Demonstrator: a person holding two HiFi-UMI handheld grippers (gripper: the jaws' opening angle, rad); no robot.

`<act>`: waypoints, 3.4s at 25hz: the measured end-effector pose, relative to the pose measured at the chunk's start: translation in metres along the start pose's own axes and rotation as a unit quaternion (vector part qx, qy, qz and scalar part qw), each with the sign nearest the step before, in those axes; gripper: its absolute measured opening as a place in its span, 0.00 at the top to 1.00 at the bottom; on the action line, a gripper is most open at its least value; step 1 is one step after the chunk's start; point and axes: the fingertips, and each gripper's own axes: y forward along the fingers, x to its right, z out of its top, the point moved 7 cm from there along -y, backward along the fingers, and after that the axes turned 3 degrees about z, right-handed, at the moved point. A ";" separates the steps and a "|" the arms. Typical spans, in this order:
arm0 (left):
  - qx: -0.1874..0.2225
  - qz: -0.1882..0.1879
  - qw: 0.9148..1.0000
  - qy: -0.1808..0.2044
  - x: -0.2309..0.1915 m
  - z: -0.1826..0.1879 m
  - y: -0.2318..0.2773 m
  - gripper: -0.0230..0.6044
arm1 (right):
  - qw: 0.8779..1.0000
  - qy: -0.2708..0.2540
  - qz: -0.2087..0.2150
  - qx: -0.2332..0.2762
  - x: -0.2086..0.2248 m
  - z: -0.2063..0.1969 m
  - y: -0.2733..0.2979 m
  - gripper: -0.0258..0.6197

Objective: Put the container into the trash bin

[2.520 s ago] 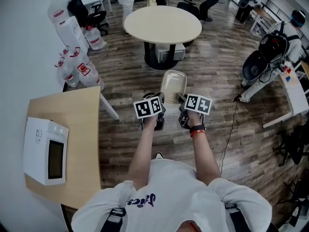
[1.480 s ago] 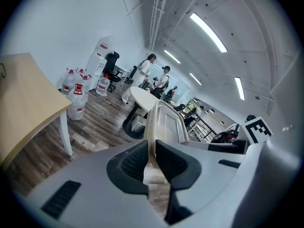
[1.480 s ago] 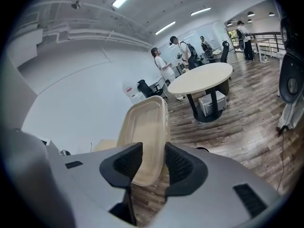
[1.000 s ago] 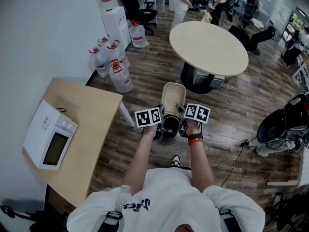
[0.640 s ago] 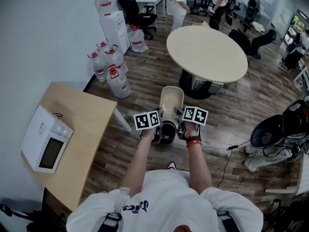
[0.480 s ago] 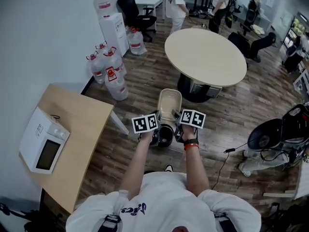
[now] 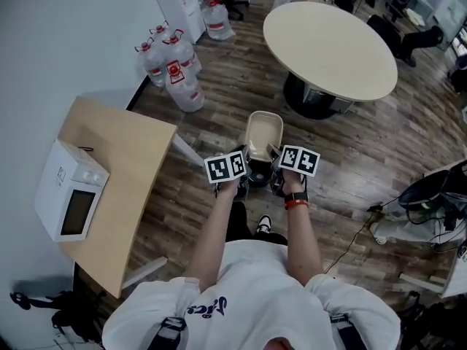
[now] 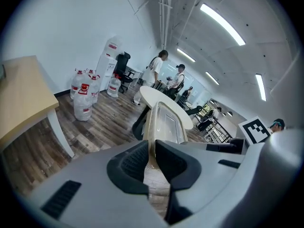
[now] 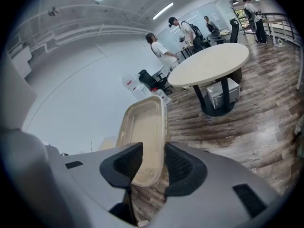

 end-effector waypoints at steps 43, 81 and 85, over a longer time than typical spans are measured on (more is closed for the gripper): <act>-0.189 0.049 0.979 -0.064 -0.166 -0.123 0.196 0.87 | 0.983 0.082 -0.084 -0.141 0.158 -0.111 0.208 0.72; -0.297 0.040 0.953 -0.046 -0.277 -0.255 0.391 0.87 | 0.967 0.146 -0.110 -0.179 0.341 -0.212 0.359 0.73; -0.310 0.041 0.949 -0.043 -0.290 -0.273 0.411 0.87 | 0.964 0.153 -0.119 -0.183 0.359 -0.228 0.373 0.73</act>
